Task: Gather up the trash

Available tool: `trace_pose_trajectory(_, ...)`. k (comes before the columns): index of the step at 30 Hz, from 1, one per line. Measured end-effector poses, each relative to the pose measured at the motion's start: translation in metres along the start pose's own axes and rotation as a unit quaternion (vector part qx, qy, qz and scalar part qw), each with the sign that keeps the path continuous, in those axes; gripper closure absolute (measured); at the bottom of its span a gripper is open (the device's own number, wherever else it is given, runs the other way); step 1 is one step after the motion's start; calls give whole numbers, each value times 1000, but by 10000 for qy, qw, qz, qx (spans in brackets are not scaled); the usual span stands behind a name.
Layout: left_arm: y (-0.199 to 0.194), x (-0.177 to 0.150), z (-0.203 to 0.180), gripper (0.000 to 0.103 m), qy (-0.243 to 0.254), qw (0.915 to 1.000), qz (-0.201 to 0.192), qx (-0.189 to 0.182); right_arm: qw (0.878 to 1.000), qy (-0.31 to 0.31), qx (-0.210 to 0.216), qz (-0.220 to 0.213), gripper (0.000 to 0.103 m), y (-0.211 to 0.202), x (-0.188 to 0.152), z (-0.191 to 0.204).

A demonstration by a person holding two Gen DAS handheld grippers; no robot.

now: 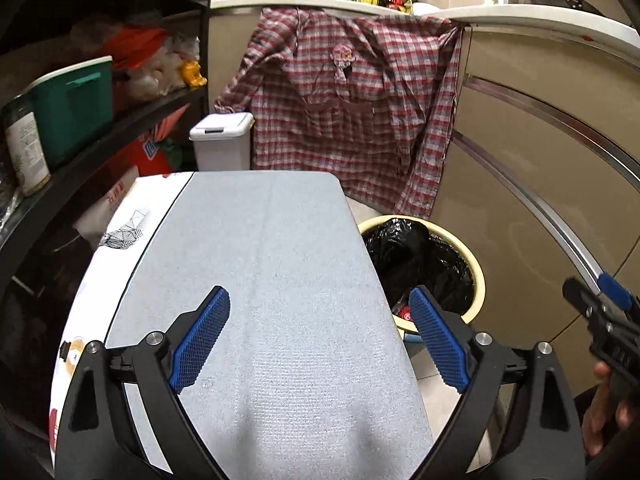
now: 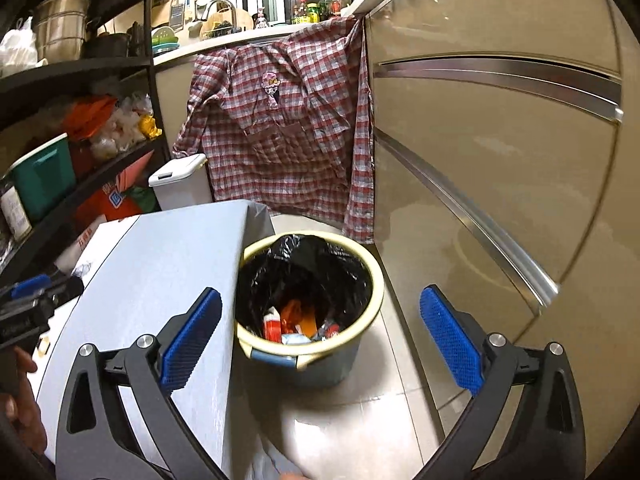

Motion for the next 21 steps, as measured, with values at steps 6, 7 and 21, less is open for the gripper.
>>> trace_pose_trajectory(6,-3,-10,-8,10,253,9996,-94,32,9999,-152,-53,-8,5,1,-6,10)
trace_pose_trajectory(7,-2,-10,-8,10,239,9997,-85,20,9999,-158,-55,2,5,3,-6,10)
trace_pose_trajectory(21,15,-18,-2,10,52,9999,123,4,9995,-276,-104,94,5,17,-5,19)
Point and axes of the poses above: each gripper's, at about its wrist camera, not at the fingertips, and y roughly the way its jaws point, z to its left, x to its top, the point moved 3 cm from there along y, roughly the way its jaws point, and after that the axes turned 1 degree about -x, right-handed, at the moved point
